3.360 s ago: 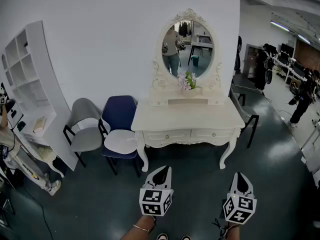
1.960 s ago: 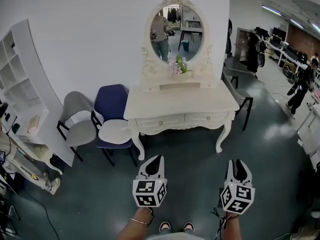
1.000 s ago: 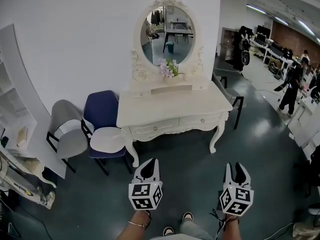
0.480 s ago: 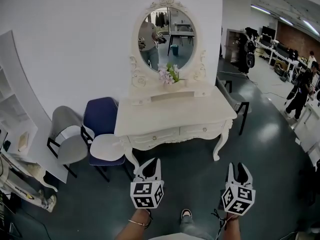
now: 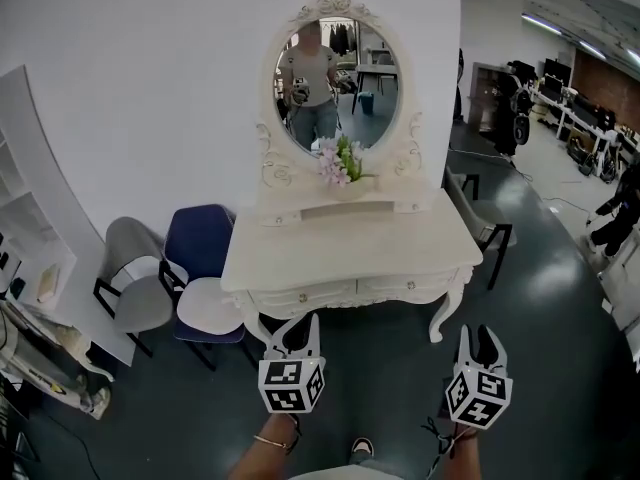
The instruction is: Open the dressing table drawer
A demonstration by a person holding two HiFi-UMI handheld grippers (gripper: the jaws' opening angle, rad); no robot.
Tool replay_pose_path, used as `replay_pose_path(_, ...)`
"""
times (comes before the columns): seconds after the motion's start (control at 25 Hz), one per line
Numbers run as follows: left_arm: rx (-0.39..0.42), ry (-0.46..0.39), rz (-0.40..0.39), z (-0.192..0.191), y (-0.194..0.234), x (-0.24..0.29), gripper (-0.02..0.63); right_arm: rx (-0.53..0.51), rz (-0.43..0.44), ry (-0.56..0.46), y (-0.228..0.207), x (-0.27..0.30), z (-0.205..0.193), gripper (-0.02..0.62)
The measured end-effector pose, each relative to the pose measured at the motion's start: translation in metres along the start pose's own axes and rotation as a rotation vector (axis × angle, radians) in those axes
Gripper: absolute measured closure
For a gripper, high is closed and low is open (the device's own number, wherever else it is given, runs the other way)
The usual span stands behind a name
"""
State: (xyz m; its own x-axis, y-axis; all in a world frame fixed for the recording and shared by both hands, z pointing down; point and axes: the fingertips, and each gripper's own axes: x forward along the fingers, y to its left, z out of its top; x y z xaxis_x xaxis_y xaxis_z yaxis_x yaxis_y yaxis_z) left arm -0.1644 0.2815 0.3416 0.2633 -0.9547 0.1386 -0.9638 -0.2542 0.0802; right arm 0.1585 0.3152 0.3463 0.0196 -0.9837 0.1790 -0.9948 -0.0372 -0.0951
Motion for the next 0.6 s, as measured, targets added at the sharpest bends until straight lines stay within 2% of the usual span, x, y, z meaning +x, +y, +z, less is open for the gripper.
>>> replay_pose_path(0.36, -0.018, -0.006, 0.043, 0.009, -0.002, 0.068, 0.588, -0.013, 0.018, 0.004, -0.026, 0.068, 0.016, 0.454)
replay_pose_path(0.6, -0.026, 0.014, 0.050, 0.000, -0.012, 0.096, 0.588, -0.013, 0.017, 0.018, -0.046, 0.096, 0.015, 0.454)
